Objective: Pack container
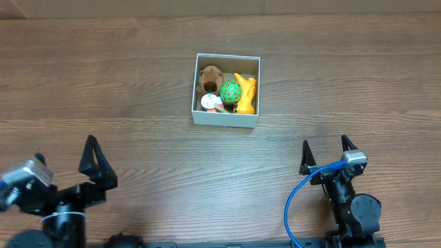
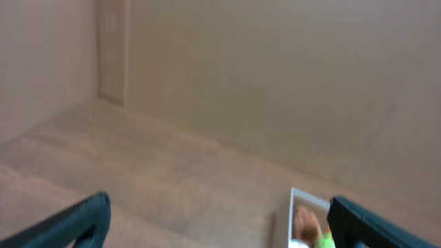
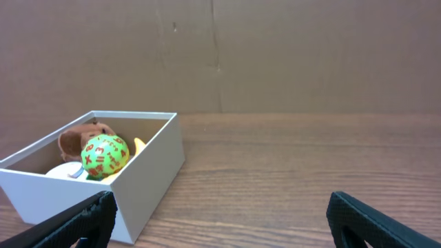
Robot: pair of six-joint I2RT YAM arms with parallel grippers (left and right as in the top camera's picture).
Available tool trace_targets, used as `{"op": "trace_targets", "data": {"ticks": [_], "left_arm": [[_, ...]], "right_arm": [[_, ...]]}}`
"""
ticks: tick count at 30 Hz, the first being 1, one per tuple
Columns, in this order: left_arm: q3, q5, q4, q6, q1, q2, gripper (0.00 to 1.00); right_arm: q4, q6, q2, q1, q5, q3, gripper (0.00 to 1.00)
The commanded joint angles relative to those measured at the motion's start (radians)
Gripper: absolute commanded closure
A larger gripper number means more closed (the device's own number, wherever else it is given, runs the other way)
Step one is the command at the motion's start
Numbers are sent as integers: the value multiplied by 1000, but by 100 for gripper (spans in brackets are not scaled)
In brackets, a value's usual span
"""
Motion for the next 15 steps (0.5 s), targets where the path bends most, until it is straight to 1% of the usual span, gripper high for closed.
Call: {"op": "trace_targets", "data": {"ticks": [1,2,6,13,15], "left_arm": [[-239,33,158,9,54,-111,0],[-307,48,224,9,62,-136,0],[-498,119,395,10,76,-205,0],[-790,162,719,19,76,-287,0],[-836,182,760,37,76,-304,0]], "right_arm": [[6,5,-10,3,10,-10,0],[6,5,-10,3,10,-10,0],[6,5,-10,3,10,-10,0],[6,5,-10,3,10,-10,0],[6,5,-10,3,10,-10,0]]}}
